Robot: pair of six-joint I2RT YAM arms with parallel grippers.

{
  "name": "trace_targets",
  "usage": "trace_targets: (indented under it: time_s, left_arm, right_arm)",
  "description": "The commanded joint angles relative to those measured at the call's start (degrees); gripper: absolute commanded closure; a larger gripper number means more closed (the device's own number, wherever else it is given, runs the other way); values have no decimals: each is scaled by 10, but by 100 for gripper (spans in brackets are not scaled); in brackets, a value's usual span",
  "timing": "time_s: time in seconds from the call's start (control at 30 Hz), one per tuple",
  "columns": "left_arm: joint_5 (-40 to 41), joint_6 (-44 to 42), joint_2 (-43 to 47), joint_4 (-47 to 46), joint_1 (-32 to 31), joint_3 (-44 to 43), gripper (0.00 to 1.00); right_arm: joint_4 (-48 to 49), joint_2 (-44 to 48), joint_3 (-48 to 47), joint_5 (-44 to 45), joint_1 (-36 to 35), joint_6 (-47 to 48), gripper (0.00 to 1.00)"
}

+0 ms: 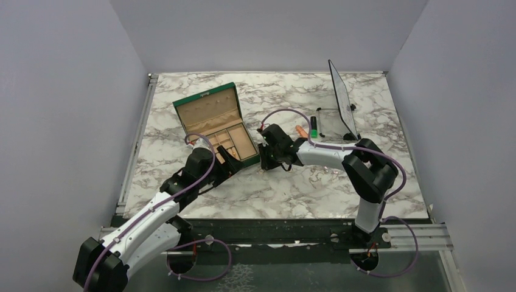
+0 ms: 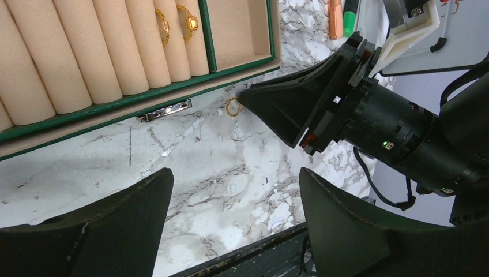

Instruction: Organize the mixed jewelry

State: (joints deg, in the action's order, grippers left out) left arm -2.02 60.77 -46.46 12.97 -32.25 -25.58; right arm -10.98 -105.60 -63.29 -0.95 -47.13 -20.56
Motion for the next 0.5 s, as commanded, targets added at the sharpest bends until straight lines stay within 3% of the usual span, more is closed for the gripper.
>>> trace_targets:
  time_s: [0.0, 0.3, 0.47]
  left_arm:
    - [15, 0, 3, 4, 4, 5, 19]
    - [15, 0, 9, 5, 3, 11, 19]
    - [16, 4, 14, 5, 4, 14, 19]
  right_arm:
    - [10, -20, -9, -9, -1, 22, 75]
    - [16, -9, 4, -30, 0, 12, 75]
    - [34, 9, 23, -39, -1, 0, 83]
